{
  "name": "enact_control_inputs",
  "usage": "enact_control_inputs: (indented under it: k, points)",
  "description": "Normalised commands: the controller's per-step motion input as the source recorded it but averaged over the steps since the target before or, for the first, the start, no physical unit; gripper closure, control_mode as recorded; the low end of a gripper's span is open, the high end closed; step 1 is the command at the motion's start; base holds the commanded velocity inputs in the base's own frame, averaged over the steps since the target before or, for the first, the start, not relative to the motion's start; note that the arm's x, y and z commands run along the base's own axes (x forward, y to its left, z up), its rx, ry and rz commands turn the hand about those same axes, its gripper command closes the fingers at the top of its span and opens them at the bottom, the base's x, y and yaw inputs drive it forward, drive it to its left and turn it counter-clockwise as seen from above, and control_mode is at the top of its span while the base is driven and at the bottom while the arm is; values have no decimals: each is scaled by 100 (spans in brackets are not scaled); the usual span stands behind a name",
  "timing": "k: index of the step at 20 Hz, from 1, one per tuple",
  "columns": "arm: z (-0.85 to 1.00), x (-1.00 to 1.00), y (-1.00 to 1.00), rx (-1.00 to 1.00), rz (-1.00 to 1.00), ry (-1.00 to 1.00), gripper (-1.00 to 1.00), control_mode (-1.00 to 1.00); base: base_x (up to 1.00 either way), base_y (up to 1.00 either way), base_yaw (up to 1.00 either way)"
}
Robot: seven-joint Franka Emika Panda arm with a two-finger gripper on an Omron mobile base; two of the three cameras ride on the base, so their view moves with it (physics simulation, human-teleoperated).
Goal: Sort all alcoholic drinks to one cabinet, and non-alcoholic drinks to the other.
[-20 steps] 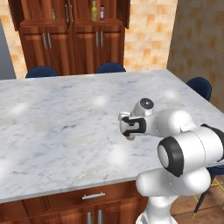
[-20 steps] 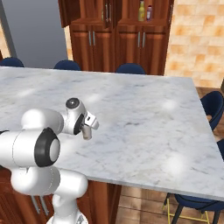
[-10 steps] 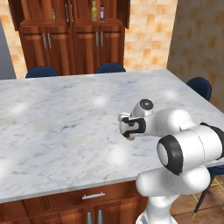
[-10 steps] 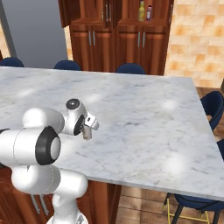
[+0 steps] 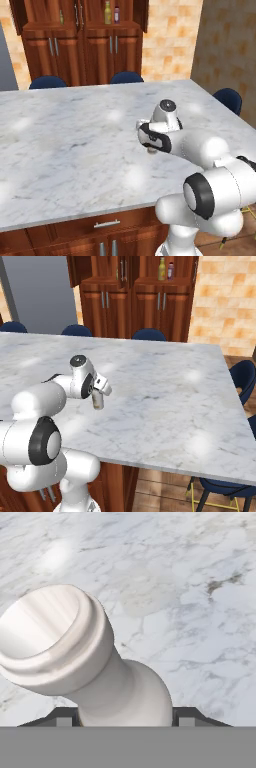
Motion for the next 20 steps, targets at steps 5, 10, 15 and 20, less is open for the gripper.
enact_control_inputs:
  k: [5, 10, 15, 20]
  points:
    - [100, -57, -10, -8, 0, 14, 100, -100, 0, 0, 0]
    - [85, -91, -37, 0, 0, 10, 100, -100, 0, 0, 0]
    - [62, -98, -22, 0, 1, 1, 100, -100, 0, 0, 0]
    - [51, -69, 0, 0, 0, -8, 100, -100, 0, 0, 0]
